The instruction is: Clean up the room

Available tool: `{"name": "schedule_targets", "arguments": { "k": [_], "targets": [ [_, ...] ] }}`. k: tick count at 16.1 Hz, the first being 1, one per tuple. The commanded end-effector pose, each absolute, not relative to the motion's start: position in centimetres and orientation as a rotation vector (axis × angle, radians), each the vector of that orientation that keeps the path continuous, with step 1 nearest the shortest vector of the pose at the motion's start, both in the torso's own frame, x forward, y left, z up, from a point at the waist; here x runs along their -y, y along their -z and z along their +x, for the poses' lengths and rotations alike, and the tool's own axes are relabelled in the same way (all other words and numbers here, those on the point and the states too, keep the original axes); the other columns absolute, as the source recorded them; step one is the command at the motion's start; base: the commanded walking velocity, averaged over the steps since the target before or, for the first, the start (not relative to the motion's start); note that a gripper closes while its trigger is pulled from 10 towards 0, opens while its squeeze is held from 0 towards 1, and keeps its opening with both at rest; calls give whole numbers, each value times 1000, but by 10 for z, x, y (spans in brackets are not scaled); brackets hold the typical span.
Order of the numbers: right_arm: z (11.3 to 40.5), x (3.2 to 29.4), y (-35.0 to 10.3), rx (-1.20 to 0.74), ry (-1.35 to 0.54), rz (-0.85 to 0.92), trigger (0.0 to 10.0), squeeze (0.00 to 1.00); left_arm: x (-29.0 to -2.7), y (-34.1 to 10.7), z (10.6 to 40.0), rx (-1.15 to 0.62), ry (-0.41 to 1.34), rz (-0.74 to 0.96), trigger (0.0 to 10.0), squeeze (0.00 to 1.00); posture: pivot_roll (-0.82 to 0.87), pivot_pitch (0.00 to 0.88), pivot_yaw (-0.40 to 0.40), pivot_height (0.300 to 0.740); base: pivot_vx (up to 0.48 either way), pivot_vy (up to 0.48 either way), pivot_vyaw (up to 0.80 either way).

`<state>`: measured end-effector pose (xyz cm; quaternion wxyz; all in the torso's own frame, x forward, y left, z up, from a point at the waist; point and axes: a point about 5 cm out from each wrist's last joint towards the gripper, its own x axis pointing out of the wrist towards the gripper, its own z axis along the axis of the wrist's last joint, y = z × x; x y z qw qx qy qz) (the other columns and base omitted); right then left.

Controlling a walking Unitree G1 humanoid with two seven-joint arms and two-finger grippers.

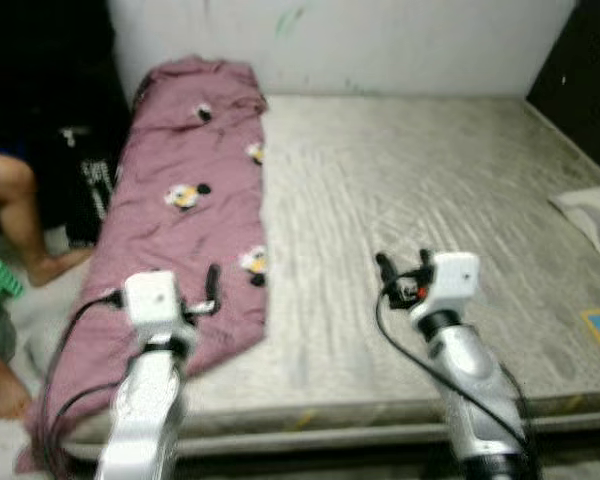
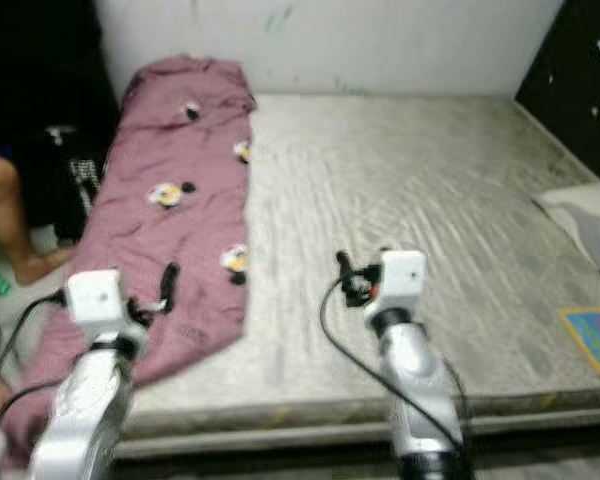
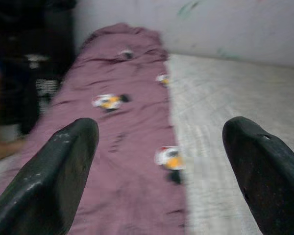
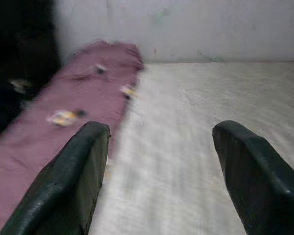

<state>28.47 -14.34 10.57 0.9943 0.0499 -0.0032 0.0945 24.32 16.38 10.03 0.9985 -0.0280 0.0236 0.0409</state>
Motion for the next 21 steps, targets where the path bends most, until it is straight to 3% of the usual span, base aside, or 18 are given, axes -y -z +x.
{"name": "schedule_targets", "arguments": {
  "k": [1,15,21],
  "targets": [
    [284,150,-106,6,-166,87,10000,0,-158,-104,245,-35,-67,-70,10000,0,-44,30,-15,740,0,476,0],
    [288,148,-109,16,-156,90,10000,0,-157,-105,244,-37,-73,-86,10000,0,-47,57,-8,740,0,466,0],
    [285,154,-106,6,-135,88,10000,0,-162,-104,239,-40,-81,-77,10000,0,-46,52,-5,740,0,0,0]
  ]
}}
